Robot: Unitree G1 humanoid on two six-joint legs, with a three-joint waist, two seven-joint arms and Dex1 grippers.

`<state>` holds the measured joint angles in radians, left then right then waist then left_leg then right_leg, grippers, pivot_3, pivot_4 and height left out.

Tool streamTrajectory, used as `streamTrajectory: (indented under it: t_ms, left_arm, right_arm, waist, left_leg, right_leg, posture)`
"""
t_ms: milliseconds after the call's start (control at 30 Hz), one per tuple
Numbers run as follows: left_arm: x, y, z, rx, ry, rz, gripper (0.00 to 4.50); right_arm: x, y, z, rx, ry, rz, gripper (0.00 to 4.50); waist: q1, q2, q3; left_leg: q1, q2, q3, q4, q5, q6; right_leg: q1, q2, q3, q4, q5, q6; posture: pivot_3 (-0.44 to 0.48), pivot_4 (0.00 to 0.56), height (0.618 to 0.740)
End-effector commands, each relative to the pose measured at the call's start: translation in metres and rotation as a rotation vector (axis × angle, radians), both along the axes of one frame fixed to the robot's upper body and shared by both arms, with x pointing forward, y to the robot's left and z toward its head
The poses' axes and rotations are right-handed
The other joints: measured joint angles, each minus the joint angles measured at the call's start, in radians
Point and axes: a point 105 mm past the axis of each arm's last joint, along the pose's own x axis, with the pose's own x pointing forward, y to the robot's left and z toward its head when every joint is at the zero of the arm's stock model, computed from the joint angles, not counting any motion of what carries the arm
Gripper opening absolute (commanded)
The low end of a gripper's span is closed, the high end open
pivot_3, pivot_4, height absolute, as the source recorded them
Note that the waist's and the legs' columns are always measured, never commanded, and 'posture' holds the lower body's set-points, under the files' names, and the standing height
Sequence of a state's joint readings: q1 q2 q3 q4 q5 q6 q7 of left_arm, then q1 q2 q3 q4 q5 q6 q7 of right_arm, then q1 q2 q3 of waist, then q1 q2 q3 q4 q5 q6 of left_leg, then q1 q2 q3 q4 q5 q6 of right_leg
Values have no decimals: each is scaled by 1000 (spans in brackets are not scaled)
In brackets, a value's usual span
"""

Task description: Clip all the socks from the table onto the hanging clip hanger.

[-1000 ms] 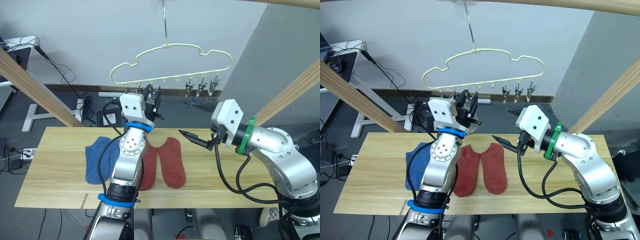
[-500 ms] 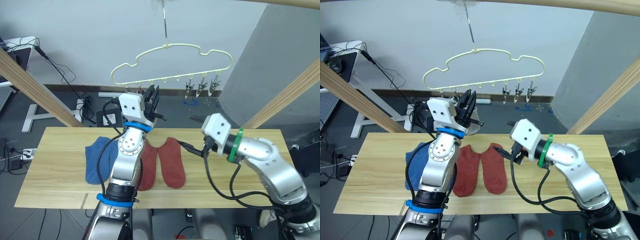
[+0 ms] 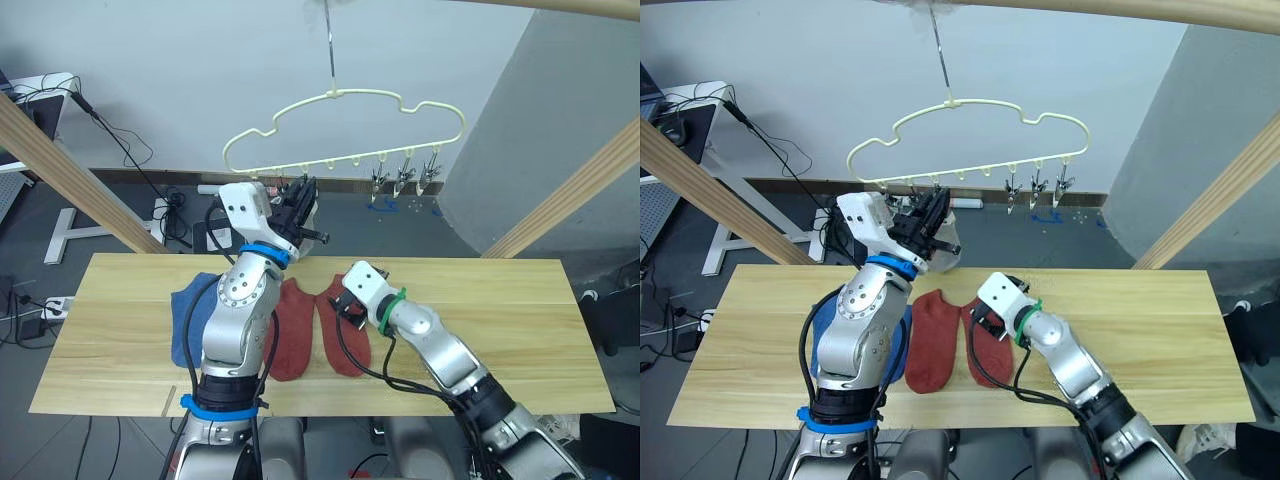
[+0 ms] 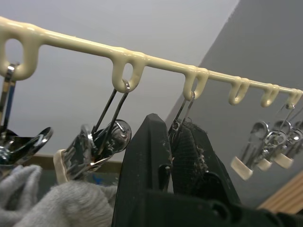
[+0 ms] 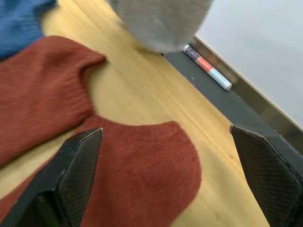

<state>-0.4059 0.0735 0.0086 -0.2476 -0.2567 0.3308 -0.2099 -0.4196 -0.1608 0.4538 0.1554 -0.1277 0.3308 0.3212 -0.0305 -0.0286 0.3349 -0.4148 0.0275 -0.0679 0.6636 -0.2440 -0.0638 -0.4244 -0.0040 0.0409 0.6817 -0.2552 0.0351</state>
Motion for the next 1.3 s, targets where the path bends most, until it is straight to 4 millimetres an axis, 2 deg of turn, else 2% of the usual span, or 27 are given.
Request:
streamTrajectory:
  t_ms: [33,133,233,333,467,533,600,633,767,900,1100,1300]
  left_arm:
    - [-3,4,1,0,18,-3,164]
    - [-3,4,1,10,22,-10,164]
    - [-3,3,0,17,32,-24,164]
    - [-3,2,-1,19,39,-36,164]
    - [-3,2,-1,-1,58,-61,164]
    - [-3,3,1,-14,66,-68,164]
    - [-3,3,4,-62,94,-96,164]
    - [-4,2,4,-78,104,-112,164]
    - [-10,-1,9,-166,187,-214,164]
    - [-13,0,13,-219,233,-266,164]
    - [-10,2,13,-217,247,-258,164]
    - [-11,0,11,-187,234,-261,164]
  right_arm:
    - [-1,7,-12,38,59,8,4500]
    - [-1,4,-28,-6,85,-1,4500]
    - [0,-4,-39,29,146,-68,3866]
    - [-2,-7,-45,-4,148,-57,2829]
    - [-6,-8,-43,-23,108,-44,1370]
    - [-8,-9,-37,-22,76,-32,682]
    - [-11,-6,-21,-4,28,-8,35]
    - [-13,-5,-15,3,9,2,0]
    - [-25,5,43,36,-183,78,0]
    - [-29,7,77,35,-310,82,0]
    - [-31,10,99,51,-396,60,0]
    - [-35,16,109,95,-431,61,0]
  waist:
    - [0,0,0]
    - [0,0,0]
    - [1,0,0]
    - [1,0,0]
    - [1,0,-1]
    - [1,0,-1]
    - [1,0,-1]
    - [1,0,-1]
    - [-4,0,-1]
    - [-2,0,-1]
    - [-1,0,-1]
    - [-2,0,-1]
  left_leg:
    - [0,0,0,0,0,0]
    - [0,0,0,0,0,0]
    - [2,0,0,0,0,0]
    - [5,0,0,-1,0,0]
    - [6,0,1,-1,0,0]
    - [6,0,1,-1,0,0]
    - [6,0,1,-1,0,0]
    - [6,0,1,-1,0,0]
    - [4,0,2,-1,0,0]
    - [4,1,-1,-1,0,-1]
    - [4,0,0,-1,1,-2]
    - [4,0,0,-2,1,-2]
  right_leg:
    - [0,0,0,0,0,0]
    - [0,0,0,0,0,0]
    - [2,0,0,0,0,0]
    - [4,0,1,0,0,0]
    - [5,0,2,0,0,0]
    - [5,0,2,0,0,0]
    - [5,0,2,0,0,0]
    - [5,0,2,0,0,0]
    - [3,0,2,-1,0,0]
    - [3,1,0,0,-3,5]
    - [3,0,1,-1,-3,5]
    - [3,0,1,-1,-2,4]
  posture:
    - [47,308,740]
    - [50,308,740]
    - [52,310,740]
    - [52,310,740]
    - [43,308,740]
    - [43,308,740]
    - [34,304,740]
    - [34,304,740]
    - [23,305,740]
    - [12,306,740]
    - [0,308,740]
    - [0,308,740]
